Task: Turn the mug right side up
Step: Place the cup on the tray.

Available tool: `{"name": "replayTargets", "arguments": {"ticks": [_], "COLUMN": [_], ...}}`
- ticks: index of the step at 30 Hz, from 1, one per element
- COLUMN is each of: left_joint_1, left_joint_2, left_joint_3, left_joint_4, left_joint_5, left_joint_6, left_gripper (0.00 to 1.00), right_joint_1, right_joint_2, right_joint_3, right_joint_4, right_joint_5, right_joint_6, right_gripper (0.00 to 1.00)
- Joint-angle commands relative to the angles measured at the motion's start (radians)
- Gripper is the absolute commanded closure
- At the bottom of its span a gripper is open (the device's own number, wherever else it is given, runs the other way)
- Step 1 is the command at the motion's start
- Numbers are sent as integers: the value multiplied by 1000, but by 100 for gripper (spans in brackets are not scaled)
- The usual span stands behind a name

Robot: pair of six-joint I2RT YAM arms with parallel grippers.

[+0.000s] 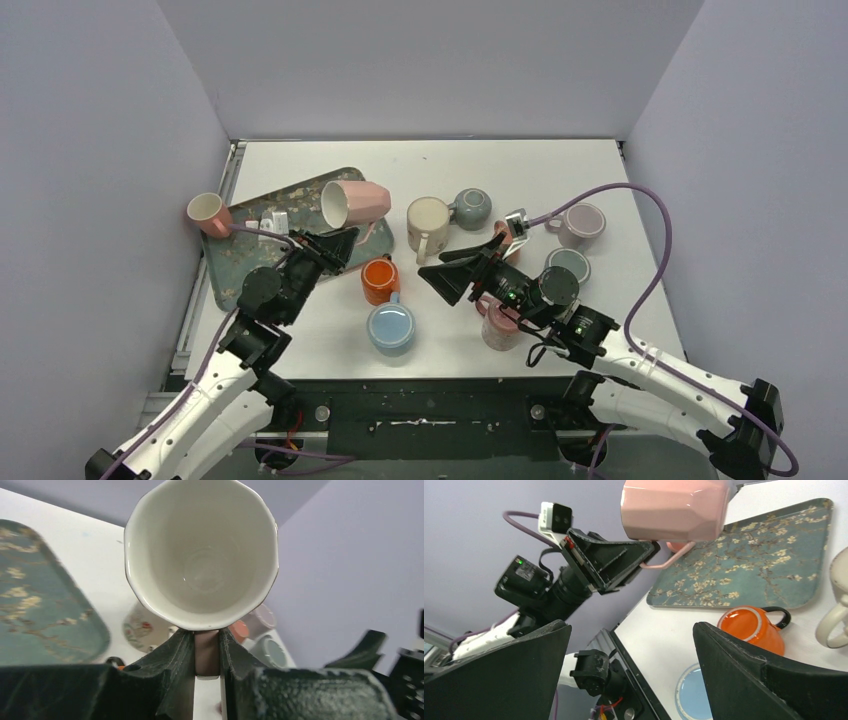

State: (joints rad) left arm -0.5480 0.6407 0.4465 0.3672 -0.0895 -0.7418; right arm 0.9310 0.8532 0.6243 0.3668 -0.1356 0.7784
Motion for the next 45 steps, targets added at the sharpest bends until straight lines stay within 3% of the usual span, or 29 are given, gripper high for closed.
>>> {"name": "replayTargets", "arguments": {"ticks": [1, 7, 13, 16, 23, 36, 45], "left_joint_1": [5, 12, 74, 193, 427, 643, 679], "left_joint_2": [-10, 105, 275, 355, 492, 729, 851], "left_joint_3": [181, 321, 448, 445, 437, 510, 540], "left_joint_4": [-163, -335, -453, -422, -341, -216, -106], "left_joint_5": [-201, -392, -490, -456, -322, -247, -215], "left_joint_6": [216, 364, 453, 488, 421, 423, 465], "left_gripper": [100, 100, 100, 100, 100, 100, 100], "right_joint_1": [6, 7, 6, 5, 3, 5, 3], "right_joint_2": [-43, -77, -109, -127, -164, -158, -145], "right_joint_3": [33, -3, 3, 0, -9, 15, 33], "right_joint_4": [-99, -106, -149, -170, -174, -185, -192], "right_joint_5": [46, 48, 53, 75, 85, 84, 108], "right_joint_6": [-78, -77, -103, -116, -139, -179, -211], "right_gripper": [0, 0, 0, 0, 0, 0, 0]}}
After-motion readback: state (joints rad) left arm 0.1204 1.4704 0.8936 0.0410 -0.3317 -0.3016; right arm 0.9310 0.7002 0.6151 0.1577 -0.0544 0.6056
